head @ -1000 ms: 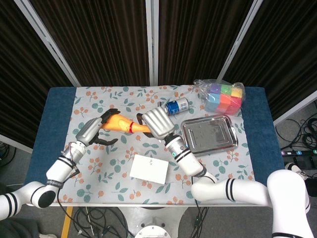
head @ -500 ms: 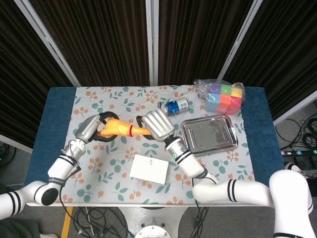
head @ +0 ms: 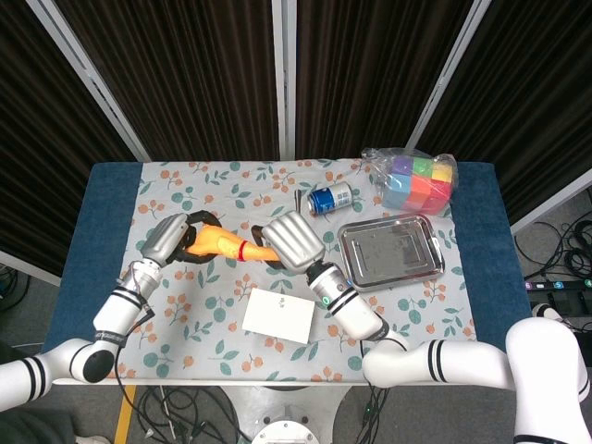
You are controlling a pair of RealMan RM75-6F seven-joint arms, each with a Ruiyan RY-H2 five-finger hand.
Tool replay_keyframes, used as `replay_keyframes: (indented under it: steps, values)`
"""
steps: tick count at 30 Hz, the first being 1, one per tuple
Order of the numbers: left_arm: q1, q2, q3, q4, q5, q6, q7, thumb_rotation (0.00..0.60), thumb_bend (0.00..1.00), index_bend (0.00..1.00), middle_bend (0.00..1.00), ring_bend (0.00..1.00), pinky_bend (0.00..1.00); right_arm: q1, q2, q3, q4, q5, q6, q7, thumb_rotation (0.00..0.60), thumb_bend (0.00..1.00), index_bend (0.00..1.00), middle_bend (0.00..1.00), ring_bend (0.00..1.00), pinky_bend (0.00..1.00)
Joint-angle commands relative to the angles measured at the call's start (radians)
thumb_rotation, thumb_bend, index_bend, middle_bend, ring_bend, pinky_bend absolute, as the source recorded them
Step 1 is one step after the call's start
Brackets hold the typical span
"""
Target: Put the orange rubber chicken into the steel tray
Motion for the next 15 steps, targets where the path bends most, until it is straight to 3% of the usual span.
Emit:
replay_keyframes:
  steps: [1, 8, 10, 12, 15]
  values:
    - [-0.002, 0.001, -0.004, -0.001, -0.016, -0.004, 0.007, 0.6, 0.72, 0.88, 0.97, 0.88, 0.88, -0.005, 0.003, -0.01, -0.017, -0.009, 0.007, -0.009, 0.6, 0.25, 1.0, 0.83, 0.81, 1.0]
    - [-0.004, 0.009, -0.003, -0.01, -0.038, -0.019, 0.023, 0.6, 0.72, 0.9, 1.0, 0.9, 0.88, -0.014, 0.007, -0.013, -0.024, -0.017, 0.019, -0.015, 0.6, 0.26, 1.0, 0.83, 0.81, 1.0]
    - [0.003, 0.006, -0.002, -0.014, -0.027, -0.002, 0.023, 0.6, 0.7, 0.86, 0.96, 0.88, 0.88, -0.017, 0.013, -0.007, -0.022, -0.017, 0.023, -0.011, 0.6, 0.26, 1.0, 0.83, 0.81, 1.0]
    - [0.011, 0.009, 0.001, -0.024, -0.012, 0.002, 0.011, 0.6, 0.6, 0.69, 0.84, 0.78, 0.84, -0.019, 0.021, -0.003, -0.018, -0.015, 0.023, -0.009, 0.6, 0.26, 1.0, 0.83, 0.81, 1.0]
    - [0.018, 0.027, 0.004, -0.036, 0.023, -0.006, -0.017, 0.6, 0.35, 0.33, 0.5, 0.44, 0.57, -0.022, 0.033, 0.002, -0.012, -0.007, 0.02, -0.009, 0.6, 0.26, 1.0, 0.83, 0.81, 1.0]
